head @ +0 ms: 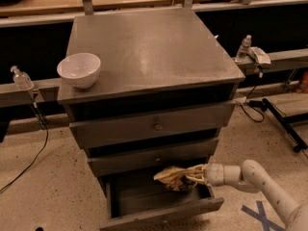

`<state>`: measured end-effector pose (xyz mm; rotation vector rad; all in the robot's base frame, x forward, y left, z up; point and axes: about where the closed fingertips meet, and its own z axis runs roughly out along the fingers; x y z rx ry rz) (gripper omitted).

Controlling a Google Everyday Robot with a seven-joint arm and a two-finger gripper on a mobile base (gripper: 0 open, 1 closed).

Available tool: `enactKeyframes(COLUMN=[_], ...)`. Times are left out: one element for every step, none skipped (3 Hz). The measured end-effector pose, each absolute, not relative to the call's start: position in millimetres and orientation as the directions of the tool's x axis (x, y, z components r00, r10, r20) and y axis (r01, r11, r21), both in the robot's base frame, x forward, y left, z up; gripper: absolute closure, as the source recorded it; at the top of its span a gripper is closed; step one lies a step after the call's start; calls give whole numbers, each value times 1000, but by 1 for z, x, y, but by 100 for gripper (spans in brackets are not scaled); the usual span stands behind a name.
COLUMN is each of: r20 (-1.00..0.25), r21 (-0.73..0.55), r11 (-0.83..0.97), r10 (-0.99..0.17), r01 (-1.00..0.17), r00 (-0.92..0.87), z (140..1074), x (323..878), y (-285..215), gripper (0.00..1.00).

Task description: Pick brown chip bag from middle drawer and place on counter

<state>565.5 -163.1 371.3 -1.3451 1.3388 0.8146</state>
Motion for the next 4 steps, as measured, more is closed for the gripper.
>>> enactKeyframes(r20=[-976,-970,-928,-869], r21=[-196,-242,-361,-447], r11=[138,85,5,-39], r10=[-120,-51,-104,-219], r01=[-971,-967,-932,-894], r00=[180,238,359,444], z=[427,497,589,656], x=[545,512,472,468], y=[-186,-208,-211,-204], gripper=[100,100,100,100])
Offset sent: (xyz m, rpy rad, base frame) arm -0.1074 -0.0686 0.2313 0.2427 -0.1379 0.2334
